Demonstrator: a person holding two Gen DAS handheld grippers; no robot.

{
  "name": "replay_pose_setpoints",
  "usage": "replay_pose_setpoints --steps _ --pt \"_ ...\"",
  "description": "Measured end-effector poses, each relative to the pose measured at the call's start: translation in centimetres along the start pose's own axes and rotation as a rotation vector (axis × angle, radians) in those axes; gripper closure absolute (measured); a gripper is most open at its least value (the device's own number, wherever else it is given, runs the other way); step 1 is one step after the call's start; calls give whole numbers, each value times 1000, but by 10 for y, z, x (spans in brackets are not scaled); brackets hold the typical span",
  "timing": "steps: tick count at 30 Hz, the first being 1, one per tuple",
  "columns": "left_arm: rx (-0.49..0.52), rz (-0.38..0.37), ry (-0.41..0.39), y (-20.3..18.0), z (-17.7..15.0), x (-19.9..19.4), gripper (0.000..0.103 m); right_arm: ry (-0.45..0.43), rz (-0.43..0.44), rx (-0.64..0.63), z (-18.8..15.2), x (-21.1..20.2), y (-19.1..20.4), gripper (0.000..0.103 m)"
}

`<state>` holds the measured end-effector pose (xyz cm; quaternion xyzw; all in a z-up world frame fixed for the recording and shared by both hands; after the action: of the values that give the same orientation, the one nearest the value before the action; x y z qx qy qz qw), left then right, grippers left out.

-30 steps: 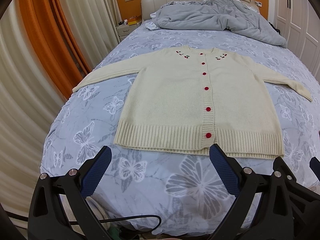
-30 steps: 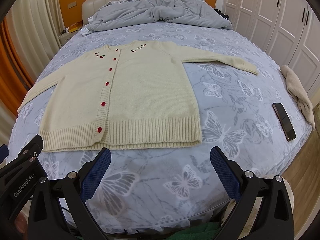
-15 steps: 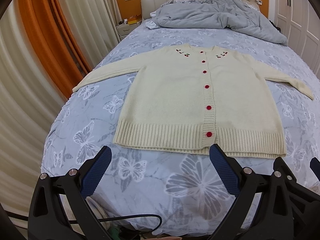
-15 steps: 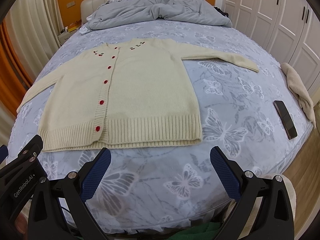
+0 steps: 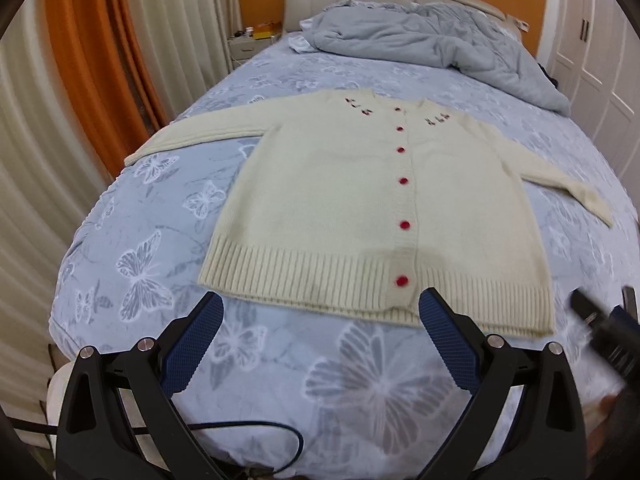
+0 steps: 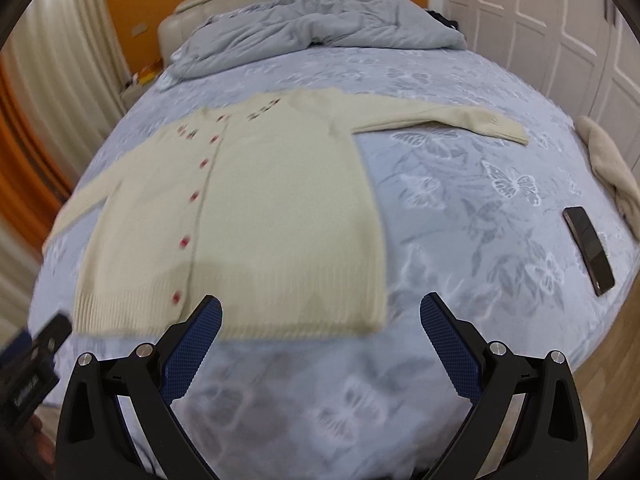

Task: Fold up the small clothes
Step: 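Grasp the cream cardigan's sleeve cuff with the right gripper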

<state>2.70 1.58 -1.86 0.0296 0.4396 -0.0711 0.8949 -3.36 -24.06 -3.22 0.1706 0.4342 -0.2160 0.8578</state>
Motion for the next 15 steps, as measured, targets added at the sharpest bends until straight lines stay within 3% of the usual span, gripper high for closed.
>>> replay_pose_setpoints --steps 5,10,15 --pt "-41 -46 11 -4 13 24 7 10 141 201 73 63 -93 5" --pt "-120 -105 27 -7 21 51 7 -4 197 456 137 142 -183 5" --pt "-155 -133 83 -14 21 76 7 -33 261 745 167 206 -254 8"
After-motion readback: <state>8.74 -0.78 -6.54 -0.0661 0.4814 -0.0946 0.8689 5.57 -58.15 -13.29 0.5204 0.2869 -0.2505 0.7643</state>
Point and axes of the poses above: each gripper's, at about its wrist camera, not at the fingertips, and x roughly the way its jaws point, y to its left, z to its top, the point moved 1 cm from there along x, roughly the way its jaws point, and after that the axes turned 2 degrees about -z, right-handed, at the moved point
